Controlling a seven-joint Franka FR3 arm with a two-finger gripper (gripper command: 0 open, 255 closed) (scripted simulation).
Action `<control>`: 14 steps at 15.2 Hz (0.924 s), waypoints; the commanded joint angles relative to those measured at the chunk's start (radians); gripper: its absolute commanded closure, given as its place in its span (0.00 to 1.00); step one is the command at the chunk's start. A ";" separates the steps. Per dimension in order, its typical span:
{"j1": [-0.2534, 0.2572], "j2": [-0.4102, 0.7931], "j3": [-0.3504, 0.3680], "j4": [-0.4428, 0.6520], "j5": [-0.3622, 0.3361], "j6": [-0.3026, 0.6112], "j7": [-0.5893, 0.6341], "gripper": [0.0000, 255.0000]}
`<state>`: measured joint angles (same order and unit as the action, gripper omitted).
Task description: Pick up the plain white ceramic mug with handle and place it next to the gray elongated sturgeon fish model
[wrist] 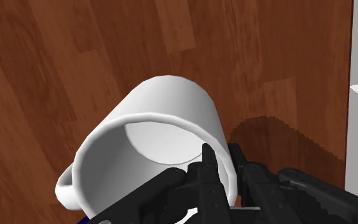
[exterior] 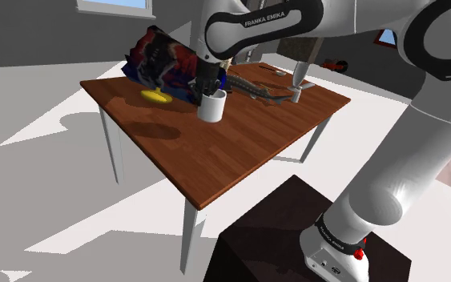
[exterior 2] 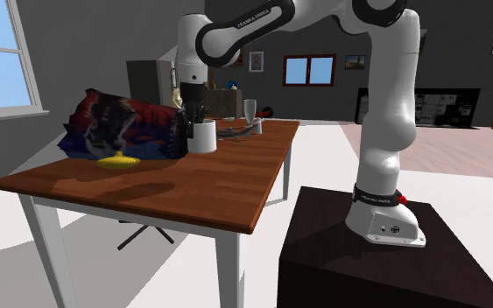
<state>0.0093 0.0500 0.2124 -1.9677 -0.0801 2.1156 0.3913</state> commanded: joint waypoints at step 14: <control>-0.035 -0.073 -0.034 0.075 0.029 -0.142 -0.088 1.00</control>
<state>-0.0152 -0.0101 0.1892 -1.8782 -0.0558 1.9706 0.3262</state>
